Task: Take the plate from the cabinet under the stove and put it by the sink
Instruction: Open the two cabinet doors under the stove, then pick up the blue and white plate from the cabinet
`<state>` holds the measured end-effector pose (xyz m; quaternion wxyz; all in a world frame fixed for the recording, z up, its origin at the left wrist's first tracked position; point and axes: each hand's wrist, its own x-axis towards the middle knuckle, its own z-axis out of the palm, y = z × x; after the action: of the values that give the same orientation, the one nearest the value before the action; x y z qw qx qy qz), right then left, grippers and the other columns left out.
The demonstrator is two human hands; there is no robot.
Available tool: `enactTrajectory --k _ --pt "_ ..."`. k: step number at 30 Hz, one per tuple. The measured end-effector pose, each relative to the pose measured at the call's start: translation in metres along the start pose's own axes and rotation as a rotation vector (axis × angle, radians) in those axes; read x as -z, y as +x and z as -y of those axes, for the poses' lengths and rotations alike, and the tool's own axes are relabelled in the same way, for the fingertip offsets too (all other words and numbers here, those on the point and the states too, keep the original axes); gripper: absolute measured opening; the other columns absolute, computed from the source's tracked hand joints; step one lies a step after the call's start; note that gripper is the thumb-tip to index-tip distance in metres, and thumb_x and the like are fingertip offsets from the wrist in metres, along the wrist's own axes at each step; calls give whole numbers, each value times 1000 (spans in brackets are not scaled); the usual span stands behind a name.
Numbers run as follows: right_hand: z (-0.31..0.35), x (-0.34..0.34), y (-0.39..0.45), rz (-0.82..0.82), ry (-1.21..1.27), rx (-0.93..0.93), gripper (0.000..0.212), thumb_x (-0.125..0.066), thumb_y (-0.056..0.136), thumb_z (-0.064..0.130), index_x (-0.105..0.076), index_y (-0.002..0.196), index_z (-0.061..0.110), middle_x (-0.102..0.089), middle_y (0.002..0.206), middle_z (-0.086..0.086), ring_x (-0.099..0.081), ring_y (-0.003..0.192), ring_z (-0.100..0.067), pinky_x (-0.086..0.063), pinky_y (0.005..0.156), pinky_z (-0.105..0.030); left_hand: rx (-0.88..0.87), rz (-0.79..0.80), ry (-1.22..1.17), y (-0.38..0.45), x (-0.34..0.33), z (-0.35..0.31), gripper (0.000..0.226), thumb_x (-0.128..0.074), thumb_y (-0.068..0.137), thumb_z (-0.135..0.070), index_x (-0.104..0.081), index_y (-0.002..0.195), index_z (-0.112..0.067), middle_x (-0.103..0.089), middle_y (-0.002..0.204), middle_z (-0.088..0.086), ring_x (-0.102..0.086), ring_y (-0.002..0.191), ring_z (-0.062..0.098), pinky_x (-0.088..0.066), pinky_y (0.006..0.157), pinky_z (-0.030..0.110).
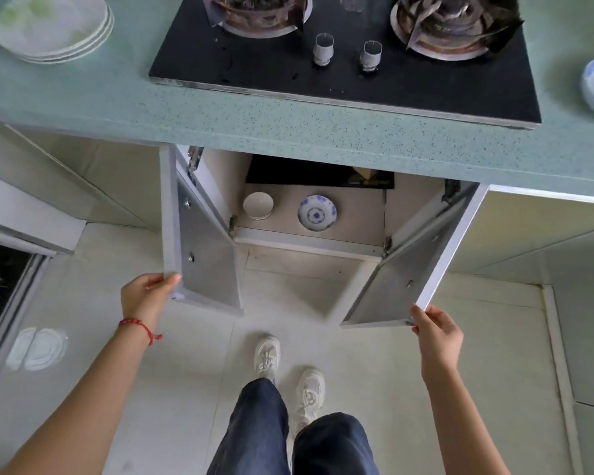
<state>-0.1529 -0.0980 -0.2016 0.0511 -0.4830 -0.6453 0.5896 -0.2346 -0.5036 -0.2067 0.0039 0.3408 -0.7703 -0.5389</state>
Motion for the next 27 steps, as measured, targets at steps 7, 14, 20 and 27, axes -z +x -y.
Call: enactTrajectory --k 7,14,20,27 --pt "-9 35 -1 -145 -31 28 7 -67 77 13 -62 73 10 -58 61 -4 -48 54 -15 -36 38 -5 8 -46 104 8 26 -1 18 -71 75 -17 -66 83 -2 -59 37 -15 -54 54 5 -41 55 15" --pt "-18 39 -12 -252 -109 30 8 -63 75 20 -63 70 14 -61 72 -11 -51 63 -23 -42 51 -20 -108 -23 219 7 30 2 7 -66 79 -13 -65 79 -6 -56 36 -27 -55 47 -12 -34 45 -3" --pt "-23 35 -41 -362 -158 -9 30 -58 79 22 -62 105 6 -69 92 -16 -61 82 -28 -47 89 -42 -384 -40 598 -4 45 -5 20 -67 74 -1 -62 91 9 -63 100 32 -57 91 43 -45 74 46" --pt "-25 -12 -121 -76 -336 189 33 -59 86 15 -54 117 3 -63 117 -20 -58 107 -33 -40 92 -37 -797 277 738 -63 22 -16 36 -70 72 -7 -61 104 8 -64 107 29 -61 100 43 -50 84 54"
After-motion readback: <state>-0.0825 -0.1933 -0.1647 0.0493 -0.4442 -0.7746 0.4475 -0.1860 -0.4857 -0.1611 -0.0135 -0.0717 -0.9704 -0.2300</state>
